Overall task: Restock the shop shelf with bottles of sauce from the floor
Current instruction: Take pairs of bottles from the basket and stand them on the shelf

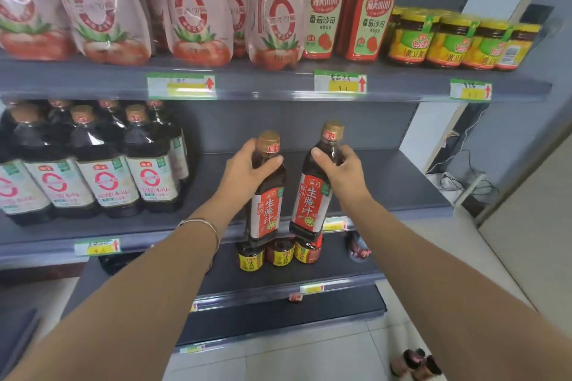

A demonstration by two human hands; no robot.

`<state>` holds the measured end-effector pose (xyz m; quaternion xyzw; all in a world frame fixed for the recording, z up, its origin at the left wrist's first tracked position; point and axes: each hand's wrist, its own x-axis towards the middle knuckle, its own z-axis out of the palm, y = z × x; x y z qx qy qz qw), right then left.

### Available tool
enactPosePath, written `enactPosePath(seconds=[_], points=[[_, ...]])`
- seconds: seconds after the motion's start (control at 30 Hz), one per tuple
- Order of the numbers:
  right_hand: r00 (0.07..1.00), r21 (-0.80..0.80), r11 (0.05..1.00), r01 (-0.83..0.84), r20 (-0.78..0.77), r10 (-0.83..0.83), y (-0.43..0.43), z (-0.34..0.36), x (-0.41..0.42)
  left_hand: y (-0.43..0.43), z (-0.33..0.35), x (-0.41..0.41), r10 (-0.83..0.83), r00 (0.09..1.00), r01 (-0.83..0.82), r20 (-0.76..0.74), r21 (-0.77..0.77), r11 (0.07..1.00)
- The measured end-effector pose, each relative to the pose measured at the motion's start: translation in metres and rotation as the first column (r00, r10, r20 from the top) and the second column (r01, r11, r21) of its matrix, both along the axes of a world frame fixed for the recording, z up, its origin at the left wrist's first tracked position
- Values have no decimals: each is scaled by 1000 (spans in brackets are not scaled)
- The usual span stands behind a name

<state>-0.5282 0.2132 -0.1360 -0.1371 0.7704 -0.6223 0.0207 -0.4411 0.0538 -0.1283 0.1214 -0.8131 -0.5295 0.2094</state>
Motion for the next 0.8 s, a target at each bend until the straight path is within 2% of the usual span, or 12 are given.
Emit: enactPosePath(seconds=[0.3,0.53,0.8], points=[[994,-29,994,-104,29,105,-28,-35,-59,-21,-38,-53,56,998,-53,-25,117,992],[985,-64,983,-172,13,174,-58,-49,-100,-43,-45,-90,105,988,-89,-115,137,987],[955,-47,954,-295,17,296,-84,-55,-130,-60,-55,-120,75,990,-59,-118,136,989]])
